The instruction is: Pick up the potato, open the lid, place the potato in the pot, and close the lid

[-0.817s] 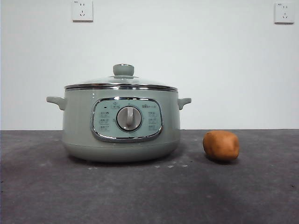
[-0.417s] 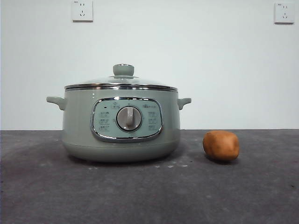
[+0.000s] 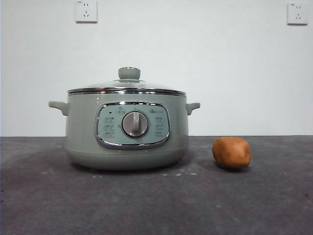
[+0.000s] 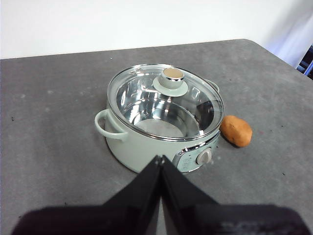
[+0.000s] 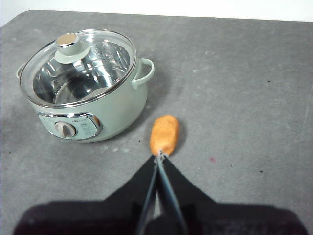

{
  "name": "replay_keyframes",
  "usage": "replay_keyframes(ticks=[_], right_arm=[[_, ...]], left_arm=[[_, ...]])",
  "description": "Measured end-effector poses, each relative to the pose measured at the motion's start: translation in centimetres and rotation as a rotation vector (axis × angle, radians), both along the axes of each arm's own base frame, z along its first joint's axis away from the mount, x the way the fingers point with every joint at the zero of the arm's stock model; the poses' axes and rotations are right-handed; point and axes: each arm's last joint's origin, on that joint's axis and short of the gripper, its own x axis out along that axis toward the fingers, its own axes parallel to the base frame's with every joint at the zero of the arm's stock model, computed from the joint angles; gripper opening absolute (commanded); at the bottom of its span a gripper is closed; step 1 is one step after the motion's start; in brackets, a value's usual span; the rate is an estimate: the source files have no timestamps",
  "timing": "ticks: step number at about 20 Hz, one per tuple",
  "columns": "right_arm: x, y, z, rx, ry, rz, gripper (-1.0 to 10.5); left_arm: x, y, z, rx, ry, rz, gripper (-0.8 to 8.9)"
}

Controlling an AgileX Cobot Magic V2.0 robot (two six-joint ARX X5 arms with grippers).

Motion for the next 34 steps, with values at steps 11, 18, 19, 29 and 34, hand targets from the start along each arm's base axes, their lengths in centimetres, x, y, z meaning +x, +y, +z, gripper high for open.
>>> replay_keyframes(ticks=[11, 18, 19, 29, 34], right_arm=[[0.2, 0.1, 0.0, 0.006, 0.008, 0.019, 5.8], [2.0, 0.4, -0.5, -0.001, 0.073, 0.024, 5.8], [2.5, 0.5, -0.6, -0.002, 0.083, 0.025, 5.8], [14.9, 3.4, -6.0, -0.010, 0.318, 0.095, 5.7], [19.6, 5.8, -11.2, -0.069, 0.433, 0.116, 5.7]], left_arm=[[0.6, 0.0, -0.1, 0.001, 0.023, 0.000, 6.29], [0.8, 0.0, -0.2, 0.005, 0.031, -0.002, 6.29], [0.8, 0.0, -0.2, 0.004, 0.031, -0.002, 6.29], [0.9, -0.1, 0.0, -0.012, 0.018, -0.020, 6.29], [1.6, -0.1, -0.2, -0.011, 0.045, -0.020, 6.29]])
